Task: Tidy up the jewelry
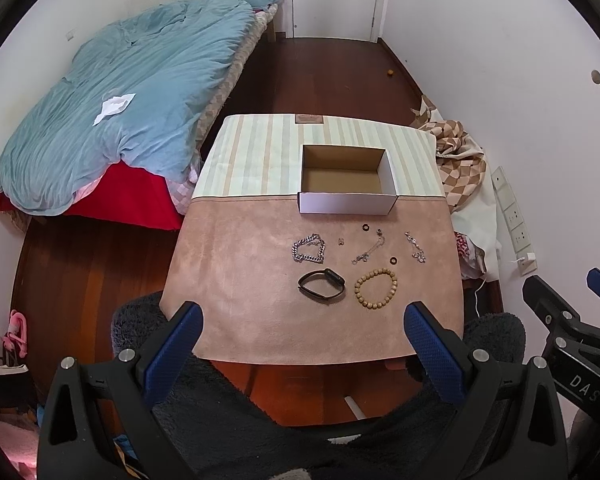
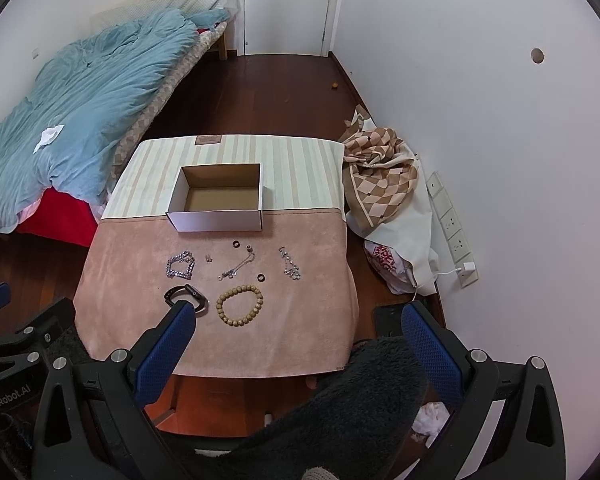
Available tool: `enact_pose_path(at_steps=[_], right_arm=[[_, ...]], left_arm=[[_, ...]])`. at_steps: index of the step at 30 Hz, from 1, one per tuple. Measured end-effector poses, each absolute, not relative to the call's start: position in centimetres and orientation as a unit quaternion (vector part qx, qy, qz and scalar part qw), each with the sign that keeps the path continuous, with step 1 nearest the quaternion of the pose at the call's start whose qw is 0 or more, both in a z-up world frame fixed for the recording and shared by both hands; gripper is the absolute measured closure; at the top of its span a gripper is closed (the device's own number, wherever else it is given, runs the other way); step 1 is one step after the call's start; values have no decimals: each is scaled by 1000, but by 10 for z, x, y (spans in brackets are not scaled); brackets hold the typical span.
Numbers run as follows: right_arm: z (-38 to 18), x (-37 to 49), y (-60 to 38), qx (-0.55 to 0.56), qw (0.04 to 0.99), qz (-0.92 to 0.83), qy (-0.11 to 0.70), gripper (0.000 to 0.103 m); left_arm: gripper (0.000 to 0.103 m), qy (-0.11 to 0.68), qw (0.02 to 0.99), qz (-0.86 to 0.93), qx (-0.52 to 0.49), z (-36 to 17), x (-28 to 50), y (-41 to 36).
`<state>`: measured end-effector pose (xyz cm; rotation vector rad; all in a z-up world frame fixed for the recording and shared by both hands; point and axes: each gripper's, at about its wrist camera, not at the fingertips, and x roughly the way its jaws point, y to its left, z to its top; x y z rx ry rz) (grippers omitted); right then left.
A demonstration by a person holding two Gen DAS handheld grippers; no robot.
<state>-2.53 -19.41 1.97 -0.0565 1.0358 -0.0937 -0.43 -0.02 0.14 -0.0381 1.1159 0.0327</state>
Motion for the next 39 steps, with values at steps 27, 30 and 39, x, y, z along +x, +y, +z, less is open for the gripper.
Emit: enact_pose_path(at_steps=[27,30,39], right_arm=[[28,-27,-199,-31,871,-45,488,0],[28,-27,-199,-29,872,-46,487,0],[30,-28,-200,-31,873,-47,484,0]], left_arm=[[0,527,850,15,-16,4,-2,-2],[0,527,850,15,-17,4,-2,-2],[0,529,848,13,-19,6,-2,-1]])
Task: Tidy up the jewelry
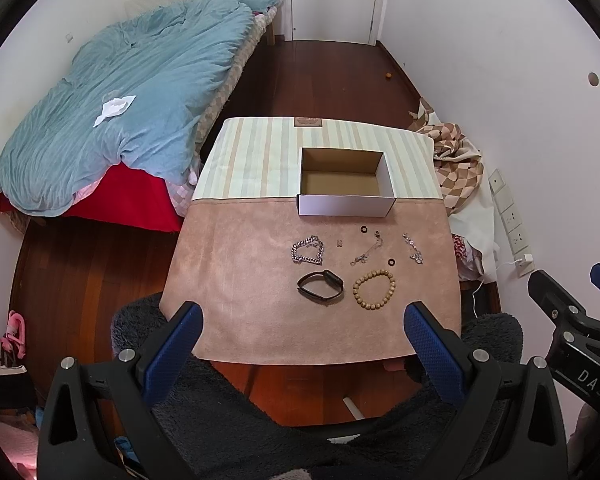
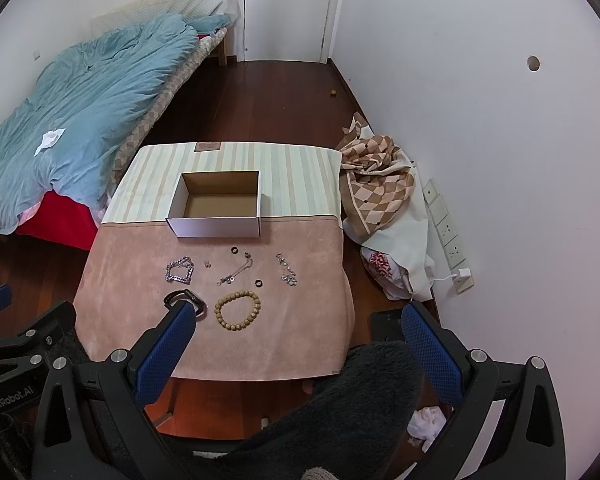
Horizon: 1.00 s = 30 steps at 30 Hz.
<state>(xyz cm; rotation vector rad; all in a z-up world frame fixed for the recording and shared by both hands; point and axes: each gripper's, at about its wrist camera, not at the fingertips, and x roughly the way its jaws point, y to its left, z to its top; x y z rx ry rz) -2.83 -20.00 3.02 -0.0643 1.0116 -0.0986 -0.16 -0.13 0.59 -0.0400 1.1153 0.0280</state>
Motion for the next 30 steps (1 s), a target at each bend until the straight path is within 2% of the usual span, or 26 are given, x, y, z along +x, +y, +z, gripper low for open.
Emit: enact_pose_path(at_steps=[13,19,23,27,30], right_arm=[[30,-30,-200,-25,875,-42,482,0],[6,-9,-204,-7,871,-42,490,0],[-38,19,-207,-6,855,-63,514,0],[-99,45,-207,9,824,-60,563,0],[-155,62,-204,29,794,-44,605,8]], left_arm=[[0,521,853,12,-19,9,-4,-3],[0,511,859,38,-4,-11,21,3],[0,516,855,58,19,-43,45,8],[0,553,829,73,36,-96,68,16],[0,583,807,88,40,-135,79,23]])
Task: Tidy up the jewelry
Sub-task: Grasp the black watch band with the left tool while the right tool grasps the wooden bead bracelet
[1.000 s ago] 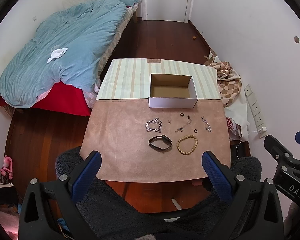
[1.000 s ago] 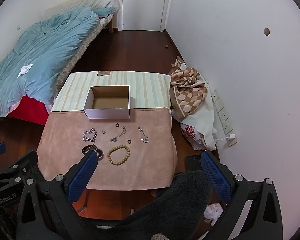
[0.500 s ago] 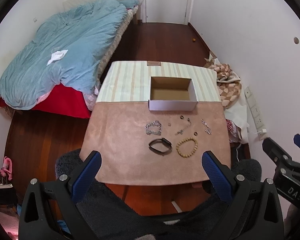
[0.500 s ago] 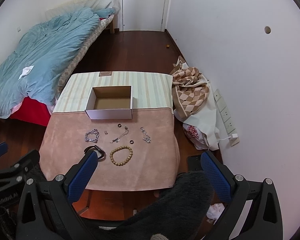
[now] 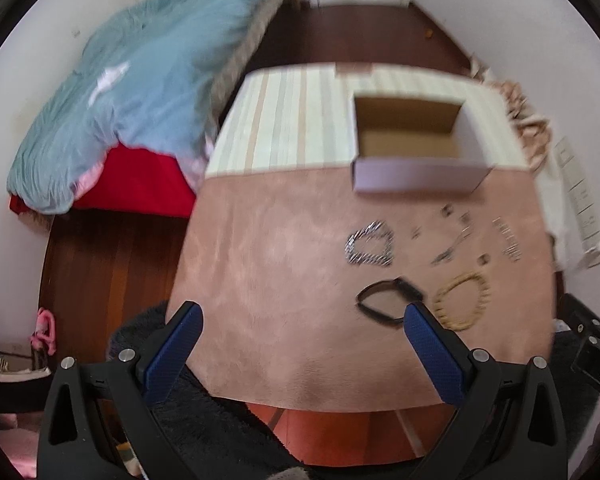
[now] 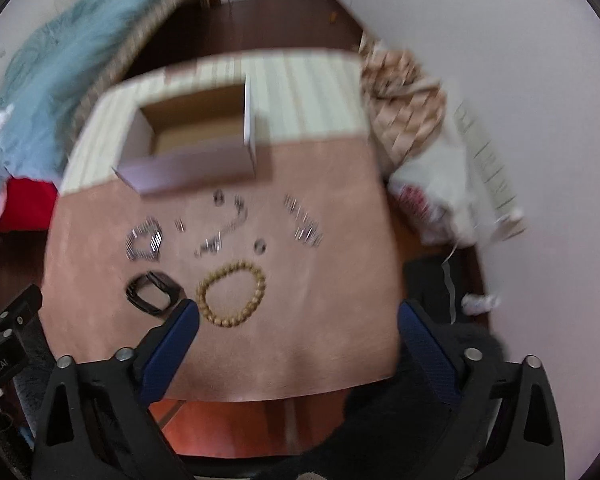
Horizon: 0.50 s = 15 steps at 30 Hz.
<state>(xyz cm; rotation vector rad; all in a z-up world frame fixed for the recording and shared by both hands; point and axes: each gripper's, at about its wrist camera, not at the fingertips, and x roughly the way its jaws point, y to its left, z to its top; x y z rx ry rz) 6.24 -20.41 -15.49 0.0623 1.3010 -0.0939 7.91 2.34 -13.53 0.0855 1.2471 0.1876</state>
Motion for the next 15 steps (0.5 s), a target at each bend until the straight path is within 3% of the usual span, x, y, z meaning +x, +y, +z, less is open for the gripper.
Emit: enact_pose_path(at_steps=[2,11,14,15], right_arm=[[-184,66,-201,34,780,-41,624,18],[-264,82,-199,70,738,-50,669,24],[-273,84,-197,70,736,-50,671,29],[-275,85,-196,70,734,-51,674,30]], left_arm=[[0,600,793,97,40,-158,85,29],[1,654,752,79,-16,-228,106,38],[8,667,742,60,-30,-244,113,33],[21,672,738,54,-30,-250,115,30]])
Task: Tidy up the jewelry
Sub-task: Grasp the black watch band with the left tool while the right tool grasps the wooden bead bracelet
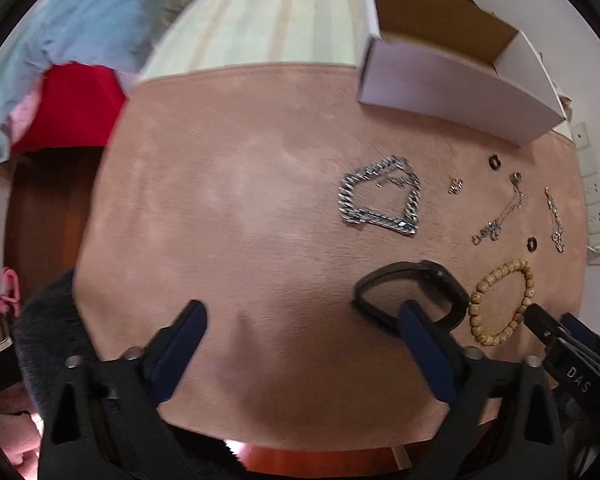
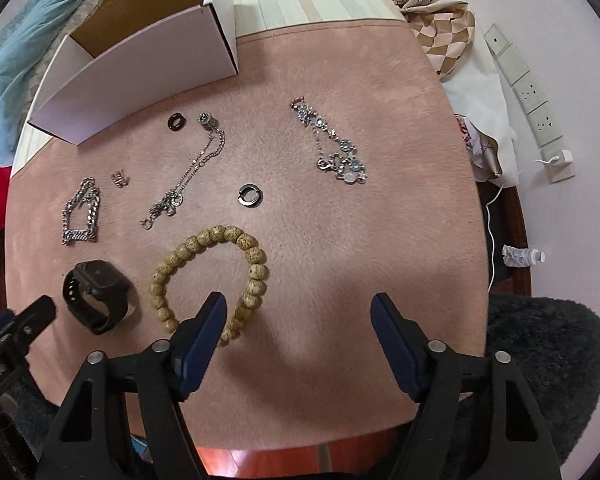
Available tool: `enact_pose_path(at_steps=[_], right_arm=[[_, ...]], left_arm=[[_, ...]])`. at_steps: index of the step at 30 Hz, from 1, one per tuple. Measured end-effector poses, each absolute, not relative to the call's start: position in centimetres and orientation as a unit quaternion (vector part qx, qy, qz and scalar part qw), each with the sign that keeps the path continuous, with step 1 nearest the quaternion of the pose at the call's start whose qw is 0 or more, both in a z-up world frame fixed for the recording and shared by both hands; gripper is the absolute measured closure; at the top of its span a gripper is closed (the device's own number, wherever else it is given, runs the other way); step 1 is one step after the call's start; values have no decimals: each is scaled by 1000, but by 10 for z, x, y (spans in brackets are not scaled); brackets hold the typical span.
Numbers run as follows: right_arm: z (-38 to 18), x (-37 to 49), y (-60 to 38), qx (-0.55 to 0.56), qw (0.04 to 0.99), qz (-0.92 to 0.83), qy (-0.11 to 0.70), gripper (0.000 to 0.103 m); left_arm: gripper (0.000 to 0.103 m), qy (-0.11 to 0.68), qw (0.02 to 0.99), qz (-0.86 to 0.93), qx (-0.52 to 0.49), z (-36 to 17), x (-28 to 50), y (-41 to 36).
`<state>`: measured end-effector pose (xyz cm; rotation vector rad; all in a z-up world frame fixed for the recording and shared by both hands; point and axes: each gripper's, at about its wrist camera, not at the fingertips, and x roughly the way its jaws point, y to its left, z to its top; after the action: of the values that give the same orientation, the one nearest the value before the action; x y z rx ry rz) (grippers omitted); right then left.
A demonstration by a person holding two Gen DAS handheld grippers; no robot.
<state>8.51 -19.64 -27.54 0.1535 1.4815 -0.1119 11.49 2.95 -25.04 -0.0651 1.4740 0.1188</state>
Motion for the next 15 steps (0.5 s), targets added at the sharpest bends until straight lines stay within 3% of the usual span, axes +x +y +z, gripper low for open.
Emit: enact_pose_path(at_steps=[7,10,12,15], right_arm=[[-284,90,-193,78,730,-51,677,39],[-283,93,-190,72,734,-54,674,44],[-283,94,-188,54,739,-56,669,53],[-279,91,-183,39,744,-49,665,85]], left_arm=[[68,682,731,27,-15,-272,117,16],[83,667,745,21,2,-273,115,8],[94,665,747,18,12,-271,113,1],[94,663,748,19,17,-268,111,-4]])
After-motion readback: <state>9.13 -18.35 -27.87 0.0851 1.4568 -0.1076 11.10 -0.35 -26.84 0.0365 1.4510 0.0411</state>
